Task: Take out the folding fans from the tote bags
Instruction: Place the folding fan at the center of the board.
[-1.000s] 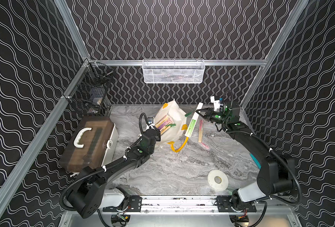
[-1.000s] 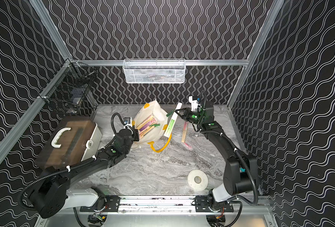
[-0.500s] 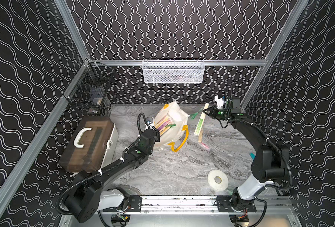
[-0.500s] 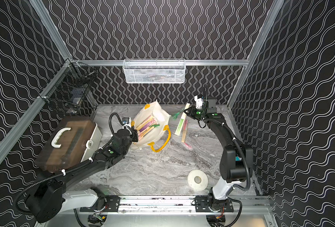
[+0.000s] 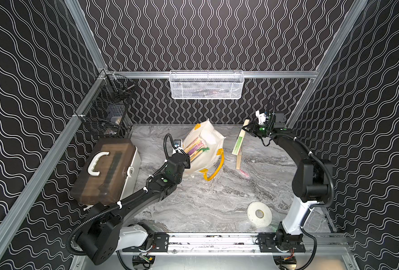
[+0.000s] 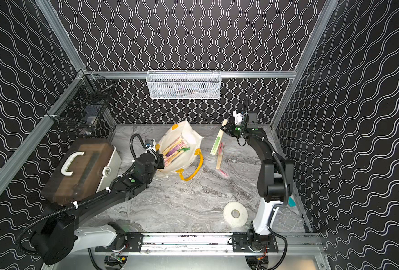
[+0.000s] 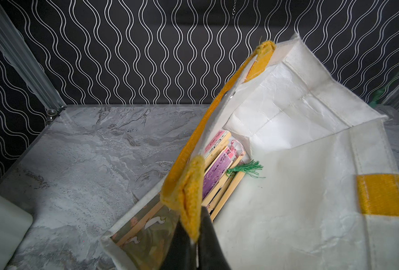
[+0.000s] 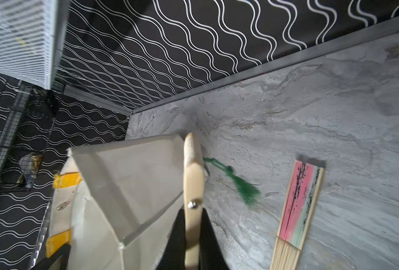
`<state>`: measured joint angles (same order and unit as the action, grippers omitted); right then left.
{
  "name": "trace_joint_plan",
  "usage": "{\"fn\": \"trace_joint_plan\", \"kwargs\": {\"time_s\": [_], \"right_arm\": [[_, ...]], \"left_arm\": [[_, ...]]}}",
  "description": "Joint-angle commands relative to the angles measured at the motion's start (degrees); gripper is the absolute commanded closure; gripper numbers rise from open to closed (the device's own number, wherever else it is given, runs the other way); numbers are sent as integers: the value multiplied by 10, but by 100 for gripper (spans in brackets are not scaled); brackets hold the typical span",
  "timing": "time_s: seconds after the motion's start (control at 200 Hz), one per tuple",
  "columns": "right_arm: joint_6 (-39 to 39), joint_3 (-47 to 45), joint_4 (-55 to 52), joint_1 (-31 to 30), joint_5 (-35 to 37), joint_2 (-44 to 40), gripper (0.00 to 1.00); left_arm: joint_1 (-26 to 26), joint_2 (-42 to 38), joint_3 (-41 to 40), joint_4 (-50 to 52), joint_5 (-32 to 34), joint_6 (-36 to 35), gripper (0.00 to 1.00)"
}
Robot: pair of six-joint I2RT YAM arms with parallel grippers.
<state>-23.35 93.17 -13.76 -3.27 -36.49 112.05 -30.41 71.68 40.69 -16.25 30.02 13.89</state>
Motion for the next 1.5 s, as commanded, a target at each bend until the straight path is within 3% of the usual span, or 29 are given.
{"fn": "trace_joint_plan", "kwargs": {"time_s": [0.0, 0.235, 0.456, 0.681, 0.991, 1.226, 1.497], "right_arm": [[24, 52, -29, 0, -25, 64, 100], [14, 151, -59, -1, -86, 193, 100], [21, 162, -91, -13, -118, 232, 100], [81, 148, -166, -42, -65, 237, 100], [91, 152, -199, -50, -31, 263, 99], [95, 181, -218, -50, 12, 276, 86], [100, 177, -230, -50, 62, 246, 63]], "left_arm": [[1, -4, 4, 11, -4, 19, 100], [1, -8, 9, 19, -7, 20, 100], [1, -9, 11, 19, -4, 17, 100], [1, -4, 12, 17, -5, 17, 100], [1, 4, 12, 12, -12, 26, 100], [1, 5, 9, 7, -14, 28, 100], [1, 5, 6, 5, -13, 24, 100]]}}
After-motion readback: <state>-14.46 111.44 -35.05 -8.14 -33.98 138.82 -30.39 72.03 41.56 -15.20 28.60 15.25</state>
